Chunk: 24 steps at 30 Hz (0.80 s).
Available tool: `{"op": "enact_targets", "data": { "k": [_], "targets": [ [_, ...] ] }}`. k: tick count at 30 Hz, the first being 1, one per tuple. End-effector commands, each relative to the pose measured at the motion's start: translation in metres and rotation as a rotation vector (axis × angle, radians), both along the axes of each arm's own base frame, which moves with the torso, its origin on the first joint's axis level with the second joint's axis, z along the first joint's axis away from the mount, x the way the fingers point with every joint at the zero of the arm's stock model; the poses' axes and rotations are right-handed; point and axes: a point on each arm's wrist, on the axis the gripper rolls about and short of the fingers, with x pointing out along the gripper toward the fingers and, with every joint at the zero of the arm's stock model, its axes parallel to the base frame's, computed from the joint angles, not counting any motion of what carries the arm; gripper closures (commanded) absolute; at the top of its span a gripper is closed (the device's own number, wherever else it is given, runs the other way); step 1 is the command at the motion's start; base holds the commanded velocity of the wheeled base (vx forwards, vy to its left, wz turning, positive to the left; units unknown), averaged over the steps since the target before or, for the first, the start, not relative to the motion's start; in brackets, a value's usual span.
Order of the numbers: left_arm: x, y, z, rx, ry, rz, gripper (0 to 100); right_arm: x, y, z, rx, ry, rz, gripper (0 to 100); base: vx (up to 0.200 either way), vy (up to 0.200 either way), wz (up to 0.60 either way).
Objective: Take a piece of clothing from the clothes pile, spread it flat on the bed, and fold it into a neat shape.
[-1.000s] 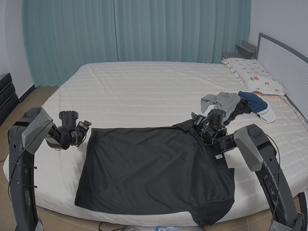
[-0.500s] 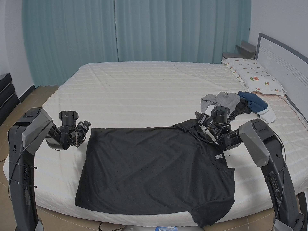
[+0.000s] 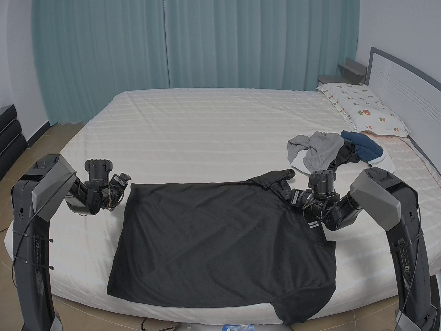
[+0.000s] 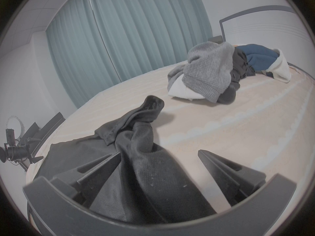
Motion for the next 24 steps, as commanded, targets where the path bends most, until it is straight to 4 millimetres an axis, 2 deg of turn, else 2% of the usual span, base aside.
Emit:
{"op": "enact_targets", "data": {
  "k": [1,7,8,16,24],
  "targets": [
    [0.0,0.0,-0.001,0.0,0.002,0.001,0,0.002,0.0,0.01,0.003,-0.025,0.002,0,0.0,0.0,0.0],
    [0.0,0.0,-0.001,0.0,0.002,0.001,0,0.007,-0.006,0.013,0.003,-0.034,-0.016,0,0.0,0.0,0.0],
    [0.0,0.0,-0.001,0.0,0.002,0.001,0,0.007,-0.007,0.01,0.002,-0.028,-0.016,100,0.0,0.0,0.0],
    [0.0,0.0,-0.001,0.001,0.001,0.0,0,0.006,-0.01,-0.003,-0.009,-0.01,-0.023,100,0.0,0.0,0.0],
    [0.0,0.0,-0.002,0.009,0.004,-0.005,0,0.022,-0.021,0.012,0.0,-0.084,-0.067,100,0.0,0.0,0.0]
  ]
}}
